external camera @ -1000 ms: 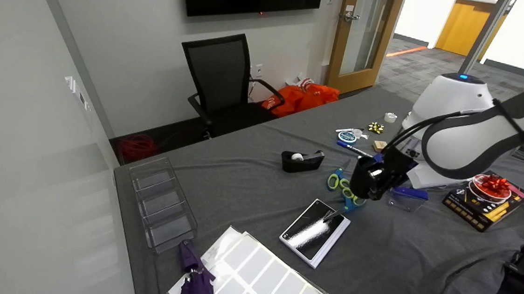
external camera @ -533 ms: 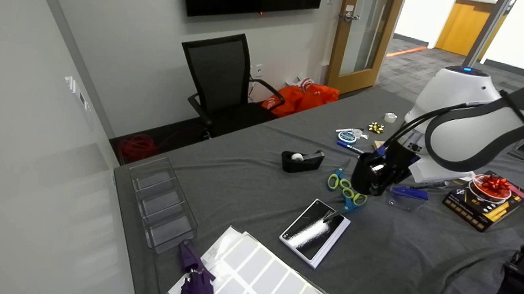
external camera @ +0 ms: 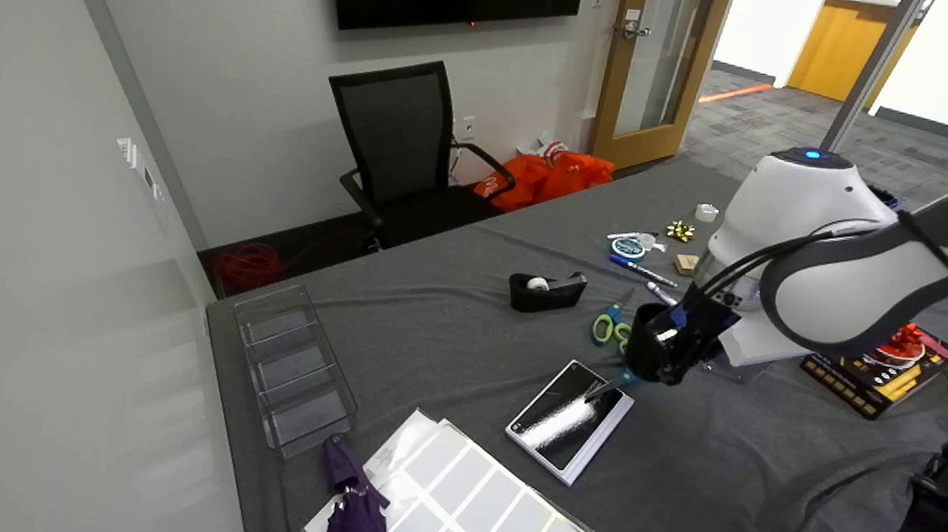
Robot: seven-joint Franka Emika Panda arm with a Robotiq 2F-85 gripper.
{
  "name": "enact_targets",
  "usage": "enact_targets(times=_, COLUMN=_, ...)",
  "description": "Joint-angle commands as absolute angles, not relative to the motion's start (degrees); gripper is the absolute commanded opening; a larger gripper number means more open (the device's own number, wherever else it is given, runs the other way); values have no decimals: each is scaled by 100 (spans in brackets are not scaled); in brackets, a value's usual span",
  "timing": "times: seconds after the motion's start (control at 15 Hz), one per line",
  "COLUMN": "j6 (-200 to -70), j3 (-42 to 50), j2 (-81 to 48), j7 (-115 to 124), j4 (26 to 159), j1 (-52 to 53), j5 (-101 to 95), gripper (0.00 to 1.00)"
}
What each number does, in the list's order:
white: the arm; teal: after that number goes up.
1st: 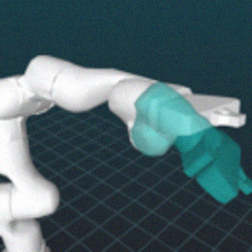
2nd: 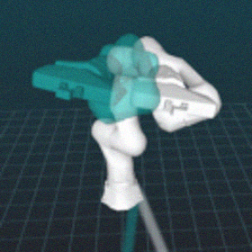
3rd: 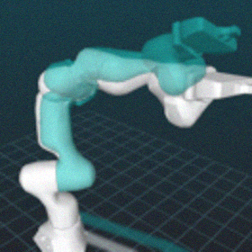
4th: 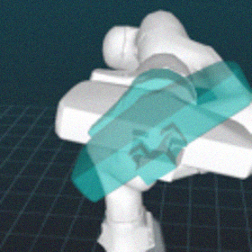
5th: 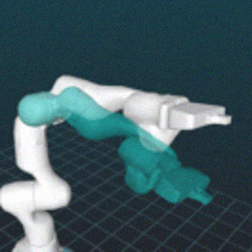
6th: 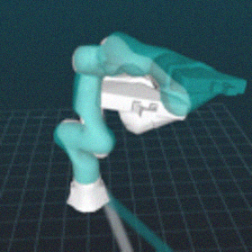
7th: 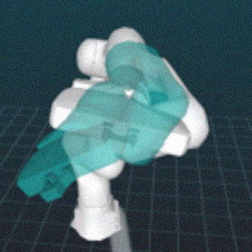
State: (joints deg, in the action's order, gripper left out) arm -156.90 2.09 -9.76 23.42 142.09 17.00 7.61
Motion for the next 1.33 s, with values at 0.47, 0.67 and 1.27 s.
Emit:
enact_targets(times=0.47, j6=-15617, j3=-221, j2=-1710, j7=4882, j4=13370, j1=2296, j5=-427, gripper=4)
enact_targets(times=0.67, j6=-15474, j3=-40, j2=-2124, j7=5678, j4=12911, j1=2555, j5=-1000, gripper=4)
enact_targets(times=1.27, j6=-15593, j3=-32, j2=-2854, j7=5923, j4=12154, j1=2782, j5=-1008, gripper=4)
